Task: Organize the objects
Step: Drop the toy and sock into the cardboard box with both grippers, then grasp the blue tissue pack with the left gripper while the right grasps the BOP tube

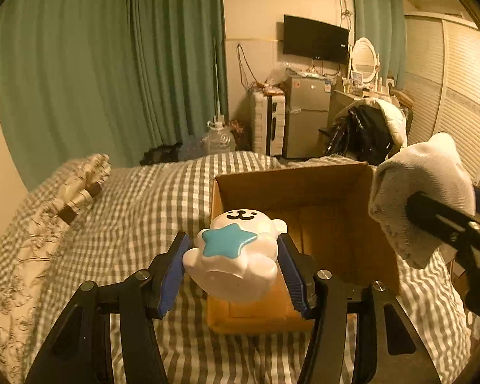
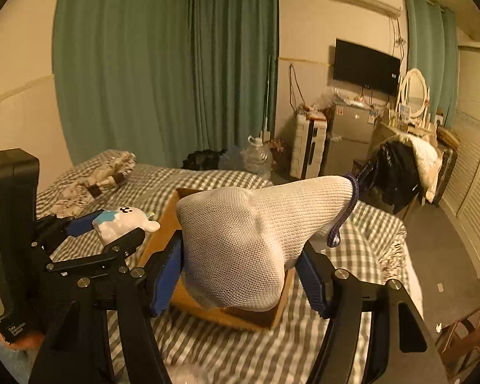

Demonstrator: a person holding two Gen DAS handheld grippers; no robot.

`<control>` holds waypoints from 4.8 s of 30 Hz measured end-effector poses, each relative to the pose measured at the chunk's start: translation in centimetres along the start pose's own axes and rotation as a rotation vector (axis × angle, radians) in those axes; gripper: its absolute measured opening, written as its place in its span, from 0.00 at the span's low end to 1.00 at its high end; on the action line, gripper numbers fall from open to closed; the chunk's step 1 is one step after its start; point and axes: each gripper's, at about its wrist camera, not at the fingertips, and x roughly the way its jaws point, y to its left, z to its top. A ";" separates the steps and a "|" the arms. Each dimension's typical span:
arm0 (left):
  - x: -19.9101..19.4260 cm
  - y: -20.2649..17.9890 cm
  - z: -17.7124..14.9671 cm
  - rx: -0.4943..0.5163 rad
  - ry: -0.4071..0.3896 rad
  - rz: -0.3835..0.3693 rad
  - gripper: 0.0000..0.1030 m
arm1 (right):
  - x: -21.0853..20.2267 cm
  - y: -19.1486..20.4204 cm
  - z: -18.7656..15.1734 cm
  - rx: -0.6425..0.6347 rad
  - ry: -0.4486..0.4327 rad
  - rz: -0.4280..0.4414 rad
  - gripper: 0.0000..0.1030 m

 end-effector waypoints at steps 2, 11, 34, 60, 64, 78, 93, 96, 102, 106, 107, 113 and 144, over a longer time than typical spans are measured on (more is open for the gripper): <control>1.3 -0.2 -0.2 0.008 0.007 -0.003 0.56 | 2.6 -0.3 0.2 0.010 0.024 0.000 0.64; 4.7 -1.5 -1.9 0.025 0.025 -0.046 0.84 | 9.3 -2.8 -0.7 0.099 0.053 0.036 0.81; -12.9 1.1 -6.8 -0.034 0.002 -0.007 1.00 | -13.9 -4.4 -3.5 0.114 0.013 -0.125 0.91; -15.2 -0.9 -19.5 -0.050 0.091 0.065 1.00 | -13.1 1.4 -19.7 0.039 0.183 -0.085 0.93; -13.7 -1.5 -20.3 -0.036 0.135 0.062 1.00 | -11.8 1.3 -20.9 0.037 0.221 -0.104 0.93; -9.6 -3.5 -18.5 0.061 0.159 0.005 1.00 | -9.6 1.7 -20.9 0.024 0.244 -0.059 0.93; -7.7 -4.9 -18.7 0.060 0.265 -0.239 0.38 | -9.2 1.1 -21.0 0.055 0.262 -0.061 0.93; -8.8 -4.7 -18.7 0.063 0.244 -0.240 0.32 | -9.3 1.3 -20.9 0.045 0.263 -0.076 0.93; -10.8 -3.1 -18.8 0.032 0.223 -0.248 0.29 | -9.7 2.4 -20.7 0.010 0.259 -0.099 0.93; -11.5 -2.2 -19.2 0.027 0.231 -0.251 0.29 | -9.5 3.3 -20.7 -0.012 0.262 -0.099 0.93; -11.5 -2.1 -19.3 0.033 0.238 -0.248 0.31 | -9.5 3.6 -20.7 -0.017 0.263 -0.099 0.93; -11.4 -1.1 -20.0 0.007 0.254 -0.214 0.54 | -9.0 4.4 -20.8 -0.042 0.279 -0.099 0.93; -11.9 1.0 -18.7 -0.071 0.210 -0.179 0.20 | -6.0 5.3 -20.7 -0.046 0.332 -0.036 0.31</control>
